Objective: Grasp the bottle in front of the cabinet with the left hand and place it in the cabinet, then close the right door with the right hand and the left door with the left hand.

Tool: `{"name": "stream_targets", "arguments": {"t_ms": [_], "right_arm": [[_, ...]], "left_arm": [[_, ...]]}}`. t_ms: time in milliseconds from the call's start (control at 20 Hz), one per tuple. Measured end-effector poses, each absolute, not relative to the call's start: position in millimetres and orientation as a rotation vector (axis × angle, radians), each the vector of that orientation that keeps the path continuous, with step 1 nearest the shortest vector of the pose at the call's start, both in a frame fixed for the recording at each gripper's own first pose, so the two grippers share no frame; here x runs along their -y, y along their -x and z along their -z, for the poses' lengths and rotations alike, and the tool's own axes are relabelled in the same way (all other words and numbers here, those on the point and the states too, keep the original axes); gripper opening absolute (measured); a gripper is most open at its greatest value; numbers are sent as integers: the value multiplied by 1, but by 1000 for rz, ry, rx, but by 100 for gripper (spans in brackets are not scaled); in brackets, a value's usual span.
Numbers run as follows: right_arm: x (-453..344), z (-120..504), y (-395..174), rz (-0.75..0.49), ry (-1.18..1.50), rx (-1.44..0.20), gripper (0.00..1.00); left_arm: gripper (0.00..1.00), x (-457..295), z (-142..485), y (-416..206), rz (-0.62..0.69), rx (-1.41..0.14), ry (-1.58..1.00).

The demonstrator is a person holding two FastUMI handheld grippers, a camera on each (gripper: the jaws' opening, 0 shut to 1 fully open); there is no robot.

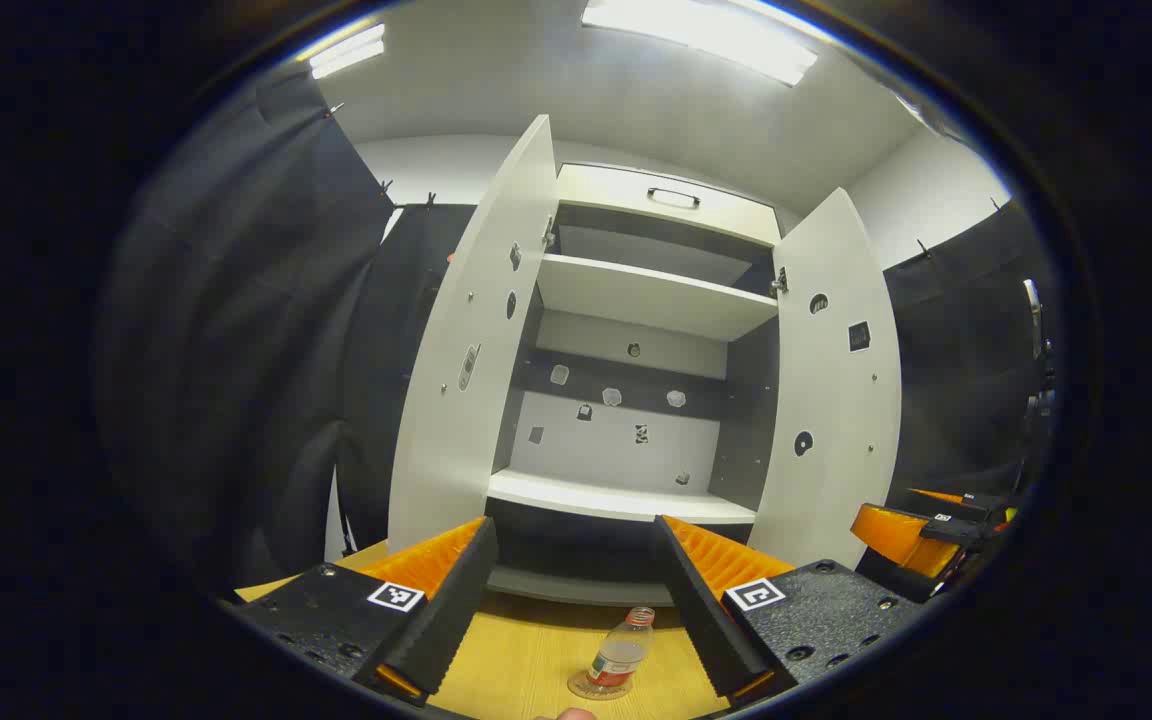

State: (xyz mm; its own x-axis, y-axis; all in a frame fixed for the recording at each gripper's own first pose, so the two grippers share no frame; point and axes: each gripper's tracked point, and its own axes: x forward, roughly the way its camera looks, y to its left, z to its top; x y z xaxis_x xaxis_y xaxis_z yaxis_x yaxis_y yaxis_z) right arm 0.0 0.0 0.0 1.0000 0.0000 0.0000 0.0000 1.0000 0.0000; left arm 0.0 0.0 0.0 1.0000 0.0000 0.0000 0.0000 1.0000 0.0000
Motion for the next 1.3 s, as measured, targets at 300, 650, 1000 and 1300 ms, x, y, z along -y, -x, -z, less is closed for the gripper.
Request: {"name": "stream_targets", "arguments": {"t_ms": [300, 650, 1000, 1300], "right_arm": [[2, 3, 2, 9, 4, -5, 96], [1, 8, 8, -6, -8, -22, 96], [0, 14, 10, -17, -19, -32, 96], [8, 23, 14, -12, -17, -43, 96]], "left_arm": [[94, -4, 1, 2, -5, -7, -5], [94, -18, 1, 9, -42, -12, -17], [94, -22, -1, 12, -54, -8, -47], [94, -20, -2, 8, -49, -7, -57]]}}
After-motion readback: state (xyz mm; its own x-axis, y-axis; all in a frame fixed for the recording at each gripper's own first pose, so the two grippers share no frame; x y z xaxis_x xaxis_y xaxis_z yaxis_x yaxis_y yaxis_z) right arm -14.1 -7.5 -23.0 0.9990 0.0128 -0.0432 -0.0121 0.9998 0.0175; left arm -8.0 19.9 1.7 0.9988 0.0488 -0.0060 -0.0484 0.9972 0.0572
